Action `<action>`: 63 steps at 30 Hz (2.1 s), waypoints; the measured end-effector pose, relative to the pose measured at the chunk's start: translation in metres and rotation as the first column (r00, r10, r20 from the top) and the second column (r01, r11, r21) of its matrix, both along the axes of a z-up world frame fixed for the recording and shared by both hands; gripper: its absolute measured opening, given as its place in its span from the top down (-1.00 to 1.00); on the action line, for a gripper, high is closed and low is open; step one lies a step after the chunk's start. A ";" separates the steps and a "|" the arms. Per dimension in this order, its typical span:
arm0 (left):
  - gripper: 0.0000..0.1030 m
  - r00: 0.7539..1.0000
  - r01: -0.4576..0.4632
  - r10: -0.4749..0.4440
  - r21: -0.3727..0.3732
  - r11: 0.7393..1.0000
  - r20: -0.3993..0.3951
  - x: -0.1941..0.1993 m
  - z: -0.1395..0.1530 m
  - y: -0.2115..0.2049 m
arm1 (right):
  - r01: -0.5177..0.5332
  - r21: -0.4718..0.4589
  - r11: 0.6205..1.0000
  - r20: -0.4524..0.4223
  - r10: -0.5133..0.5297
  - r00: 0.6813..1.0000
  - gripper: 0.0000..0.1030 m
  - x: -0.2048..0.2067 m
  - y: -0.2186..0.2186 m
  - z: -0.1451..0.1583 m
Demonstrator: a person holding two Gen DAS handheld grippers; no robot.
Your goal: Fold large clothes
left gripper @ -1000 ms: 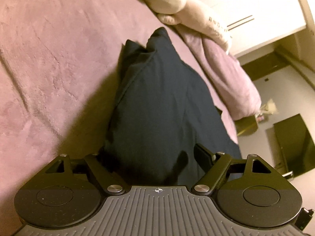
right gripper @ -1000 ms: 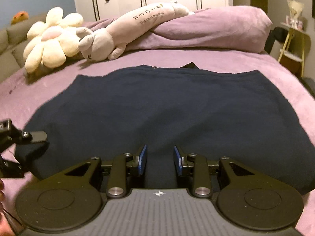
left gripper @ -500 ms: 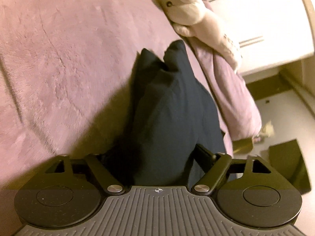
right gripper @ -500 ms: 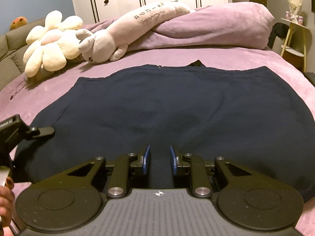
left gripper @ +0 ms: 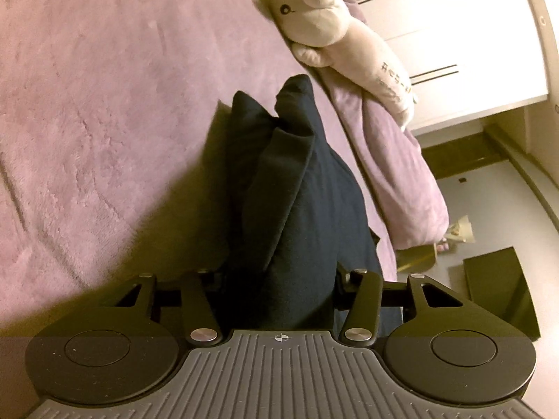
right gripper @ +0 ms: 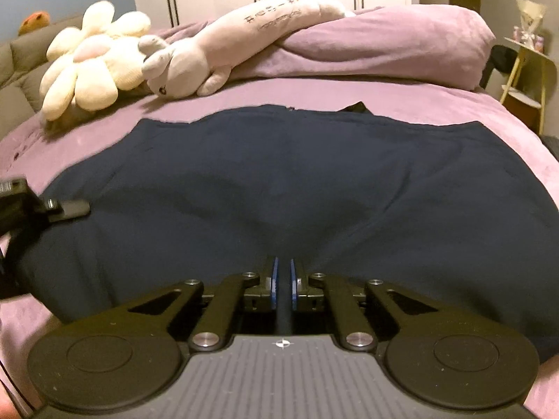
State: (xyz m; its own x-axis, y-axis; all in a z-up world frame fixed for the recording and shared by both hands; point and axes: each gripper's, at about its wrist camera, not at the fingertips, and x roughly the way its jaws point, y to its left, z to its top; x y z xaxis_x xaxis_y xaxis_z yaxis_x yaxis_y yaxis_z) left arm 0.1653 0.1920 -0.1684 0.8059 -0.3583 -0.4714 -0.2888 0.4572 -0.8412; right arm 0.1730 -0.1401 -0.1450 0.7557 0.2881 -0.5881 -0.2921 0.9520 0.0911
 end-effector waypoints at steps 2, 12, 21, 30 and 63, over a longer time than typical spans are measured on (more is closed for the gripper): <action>-0.05 1.000 0.012 -0.012 0.033 0.999 -0.008 0.003 0.004 -0.003 | -0.013 -0.013 1.000 -0.014 0.013 1.000 0.86 0.005 0.002 -0.009; -0.04 1.000 0.027 -0.026 0.100 0.995 -0.007 0.009 0.020 -0.012 | -0.017 -0.014 1.000 0.014 0.018 1.000 0.88 -0.004 0.001 -0.013; -0.03 0.999 0.034 -0.036 0.155 0.987 0.007 0.011 0.037 -0.018 | -0.018 0.057 0.998 0.023 0.017 1.000 0.90 -0.008 -0.025 0.005; -0.01 0.998 0.052 -0.056 0.208 0.977 0.011 0.010 0.053 -0.028 | -0.014 0.126 0.992 0.017 0.012 1.000 0.89 -0.009 -0.043 0.009; -0.72 0.800 0.456 -0.593 0.548 0.701 0.093 0.026 0.089 -0.304 | 0.199 0.422 0.884 0.124 -0.274 0.954 0.61 -0.033 -0.220 0.055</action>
State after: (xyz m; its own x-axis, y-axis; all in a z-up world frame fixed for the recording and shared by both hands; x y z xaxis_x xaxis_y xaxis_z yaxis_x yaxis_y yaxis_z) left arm 0.1911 -0.1124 -0.0793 0.6650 -0.5427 -0.5131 0.3063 0.8248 -0.4754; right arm 0.1396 -0.3599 -0.0900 0.9108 0.2696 -0.3126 -0.1092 0.8877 0.4473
